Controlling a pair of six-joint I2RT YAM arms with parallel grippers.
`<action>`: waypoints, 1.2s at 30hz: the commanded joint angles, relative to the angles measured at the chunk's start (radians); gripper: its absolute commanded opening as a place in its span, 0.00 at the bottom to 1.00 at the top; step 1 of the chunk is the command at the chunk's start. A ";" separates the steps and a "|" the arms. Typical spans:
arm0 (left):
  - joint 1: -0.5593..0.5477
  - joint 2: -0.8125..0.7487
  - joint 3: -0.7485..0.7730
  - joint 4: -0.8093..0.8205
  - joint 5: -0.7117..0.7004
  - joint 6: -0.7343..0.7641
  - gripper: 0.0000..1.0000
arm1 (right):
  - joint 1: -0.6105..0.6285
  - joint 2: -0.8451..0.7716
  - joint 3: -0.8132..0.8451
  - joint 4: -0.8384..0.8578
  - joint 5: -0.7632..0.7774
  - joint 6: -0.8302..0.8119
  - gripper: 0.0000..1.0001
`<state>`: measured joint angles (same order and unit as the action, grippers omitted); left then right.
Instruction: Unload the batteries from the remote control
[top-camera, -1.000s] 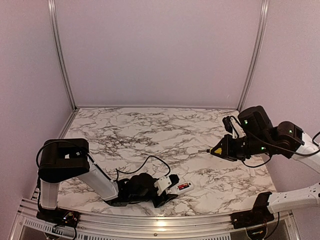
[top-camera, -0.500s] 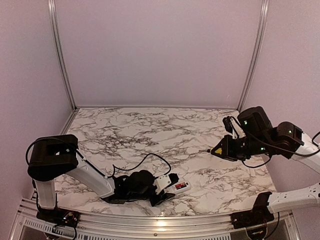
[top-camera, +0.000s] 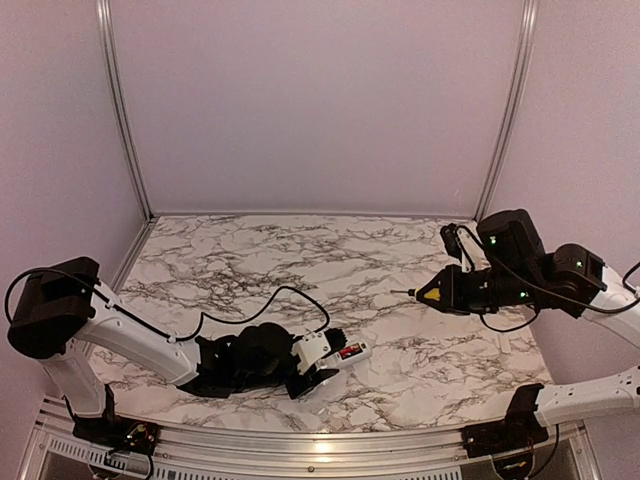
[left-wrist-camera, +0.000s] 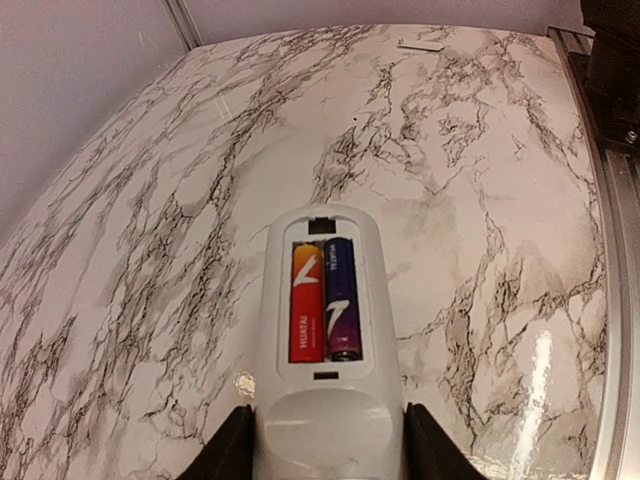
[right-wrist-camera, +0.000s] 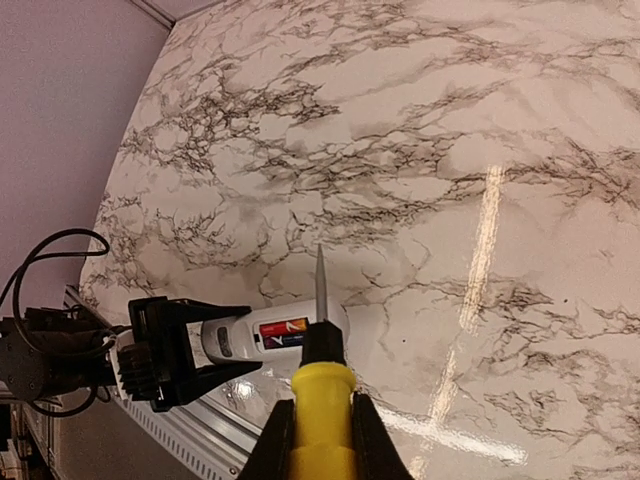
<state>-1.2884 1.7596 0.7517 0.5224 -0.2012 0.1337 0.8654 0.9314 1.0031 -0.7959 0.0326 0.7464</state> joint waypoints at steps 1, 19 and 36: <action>0.009 -0.091 -0.027 -0.067 -0.024 0.074 0.00 | -0.008 0.018 0.010 0.058 -0.004 -0.046 0.00; 0.125 -0.277 0.002 -0.279 0.042 -0.040 0.00 | -0.014 0.246 0.260 -0.028 -0.020 0.010 0.00; 0.124 -0.134 0.207 -0.405 -0.029 -0.093 0.00 | -0.098 0.329 0.290 -0.089 -0.315 -0.317 0.00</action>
<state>-1.1656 1.6054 0.9237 0.1585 -0.1909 0.0250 0.7738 1.2499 1.2346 -0.8429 -0.2340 0.5053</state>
